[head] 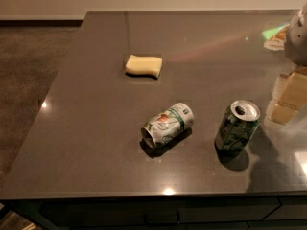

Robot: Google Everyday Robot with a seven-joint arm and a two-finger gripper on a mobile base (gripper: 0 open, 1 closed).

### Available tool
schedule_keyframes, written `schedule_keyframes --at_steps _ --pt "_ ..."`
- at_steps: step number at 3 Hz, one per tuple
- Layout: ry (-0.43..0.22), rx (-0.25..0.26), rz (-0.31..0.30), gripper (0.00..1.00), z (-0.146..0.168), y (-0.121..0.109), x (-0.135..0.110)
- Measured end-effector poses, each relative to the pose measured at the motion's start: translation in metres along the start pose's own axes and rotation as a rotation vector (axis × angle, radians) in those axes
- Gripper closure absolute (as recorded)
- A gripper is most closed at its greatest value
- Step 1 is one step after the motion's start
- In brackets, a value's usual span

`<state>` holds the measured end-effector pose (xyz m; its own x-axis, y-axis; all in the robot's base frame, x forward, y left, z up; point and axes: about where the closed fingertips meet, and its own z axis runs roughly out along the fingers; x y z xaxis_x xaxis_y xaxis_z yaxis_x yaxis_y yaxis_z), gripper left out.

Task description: Place 7up can upright

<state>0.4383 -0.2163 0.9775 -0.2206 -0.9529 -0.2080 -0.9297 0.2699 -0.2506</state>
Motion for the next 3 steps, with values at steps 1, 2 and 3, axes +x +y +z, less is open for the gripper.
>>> schedule_keyframes --at_steps 1,2,3 --pt "0.000 0.000 0.000 0.00 0.000 0.000 0.000" --pt "-0.004 0.005 -0.011 0.00 -0.001 -0.002 -0.004" --pt "-0.025 0.007 -0.074 0.00 0.003 -0.010 -0.026"
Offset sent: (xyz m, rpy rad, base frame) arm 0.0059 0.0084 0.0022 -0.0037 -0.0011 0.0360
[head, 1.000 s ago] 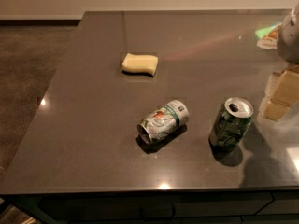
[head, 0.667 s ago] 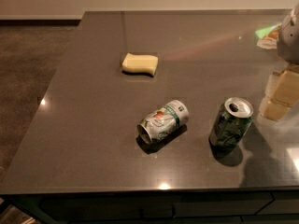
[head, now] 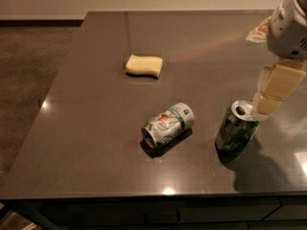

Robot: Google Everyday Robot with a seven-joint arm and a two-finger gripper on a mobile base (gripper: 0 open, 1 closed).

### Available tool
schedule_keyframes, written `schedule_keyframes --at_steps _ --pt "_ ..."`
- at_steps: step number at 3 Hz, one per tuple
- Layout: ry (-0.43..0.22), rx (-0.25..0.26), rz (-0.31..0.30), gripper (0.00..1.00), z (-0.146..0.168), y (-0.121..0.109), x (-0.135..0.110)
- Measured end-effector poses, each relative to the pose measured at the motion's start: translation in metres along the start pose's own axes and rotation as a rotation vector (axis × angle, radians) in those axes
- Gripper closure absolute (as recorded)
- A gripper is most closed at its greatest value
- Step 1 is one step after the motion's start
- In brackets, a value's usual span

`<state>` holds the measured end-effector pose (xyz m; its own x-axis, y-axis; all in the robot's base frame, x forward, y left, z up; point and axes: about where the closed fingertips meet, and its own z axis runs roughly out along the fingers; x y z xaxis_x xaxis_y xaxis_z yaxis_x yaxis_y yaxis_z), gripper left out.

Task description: Place 7up can upright

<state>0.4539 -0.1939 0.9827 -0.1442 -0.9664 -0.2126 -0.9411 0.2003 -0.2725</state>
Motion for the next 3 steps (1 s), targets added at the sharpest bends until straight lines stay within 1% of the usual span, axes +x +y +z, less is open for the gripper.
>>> schedule_keyframes --at_steps 1,2,3 --pt "-0.033 -0.011 -0.092 0.00 0.012 -0.007 -0.030" --pt "-0.062 -0.036 -0.210 0.00 0.024 -0.007 -0.064" --pt "-0.073 -0.071 -0.321 0.00 0.036 0.001 -0.092"
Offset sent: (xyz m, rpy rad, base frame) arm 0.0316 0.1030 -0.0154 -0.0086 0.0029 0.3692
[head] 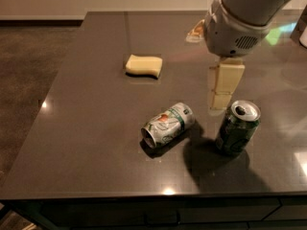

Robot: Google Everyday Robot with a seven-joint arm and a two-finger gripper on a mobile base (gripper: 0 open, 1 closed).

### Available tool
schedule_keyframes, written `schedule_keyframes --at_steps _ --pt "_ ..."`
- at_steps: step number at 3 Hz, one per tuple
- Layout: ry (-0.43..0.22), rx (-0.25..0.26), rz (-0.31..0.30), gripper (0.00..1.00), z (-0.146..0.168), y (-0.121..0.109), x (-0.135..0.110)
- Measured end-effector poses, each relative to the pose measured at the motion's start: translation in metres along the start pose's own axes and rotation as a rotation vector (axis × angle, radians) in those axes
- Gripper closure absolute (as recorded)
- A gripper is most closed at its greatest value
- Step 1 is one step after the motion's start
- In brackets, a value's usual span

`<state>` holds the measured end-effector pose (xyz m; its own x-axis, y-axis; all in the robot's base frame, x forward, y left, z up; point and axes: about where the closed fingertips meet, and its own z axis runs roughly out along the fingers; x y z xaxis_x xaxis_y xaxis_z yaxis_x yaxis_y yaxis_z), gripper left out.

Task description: Place 7up can upright

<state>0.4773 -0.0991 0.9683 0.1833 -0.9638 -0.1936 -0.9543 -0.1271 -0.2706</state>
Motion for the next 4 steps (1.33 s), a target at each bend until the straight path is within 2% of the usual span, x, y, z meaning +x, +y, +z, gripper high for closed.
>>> schedule_keyframes --at_steps 1,4 --pt "0.008 -0.029 -0.112 0.00 0.015 0.005 -0.021" --pt "-0.010 -0.145 -0.410 0.00 0.074 0.043 -0.050"
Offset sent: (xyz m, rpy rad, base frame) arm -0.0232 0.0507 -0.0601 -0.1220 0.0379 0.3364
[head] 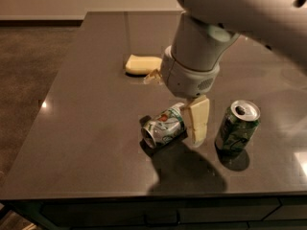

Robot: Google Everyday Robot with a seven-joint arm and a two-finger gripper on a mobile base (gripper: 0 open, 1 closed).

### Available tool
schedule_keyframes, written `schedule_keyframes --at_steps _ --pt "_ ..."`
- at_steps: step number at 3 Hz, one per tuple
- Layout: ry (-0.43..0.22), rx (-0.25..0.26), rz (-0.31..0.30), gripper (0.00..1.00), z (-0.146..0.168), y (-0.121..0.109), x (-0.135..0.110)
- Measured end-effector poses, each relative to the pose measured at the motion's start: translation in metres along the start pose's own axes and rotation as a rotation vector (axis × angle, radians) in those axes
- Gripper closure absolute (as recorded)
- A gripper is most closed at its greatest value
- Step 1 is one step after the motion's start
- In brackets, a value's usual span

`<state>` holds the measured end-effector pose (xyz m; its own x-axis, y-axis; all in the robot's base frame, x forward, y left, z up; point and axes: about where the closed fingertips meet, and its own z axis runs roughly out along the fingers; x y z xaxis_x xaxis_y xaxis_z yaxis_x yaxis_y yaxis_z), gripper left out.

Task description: Place 7up can upright

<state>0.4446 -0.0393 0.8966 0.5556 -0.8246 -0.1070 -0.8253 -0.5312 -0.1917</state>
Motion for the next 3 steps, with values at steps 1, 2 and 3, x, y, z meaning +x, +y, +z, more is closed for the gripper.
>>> schedule_keyframes --at_steps 1,2,3 --pt "0.008 -0.038 -0.081 0.00 0.017 0.006 -0.011" --pt "0.025 -0.084 -0.138 0.00 0.031 0.009 -0.017" --pt "0.044 -0.120 -0.168 0.00 0.041 0.008 -0.019"
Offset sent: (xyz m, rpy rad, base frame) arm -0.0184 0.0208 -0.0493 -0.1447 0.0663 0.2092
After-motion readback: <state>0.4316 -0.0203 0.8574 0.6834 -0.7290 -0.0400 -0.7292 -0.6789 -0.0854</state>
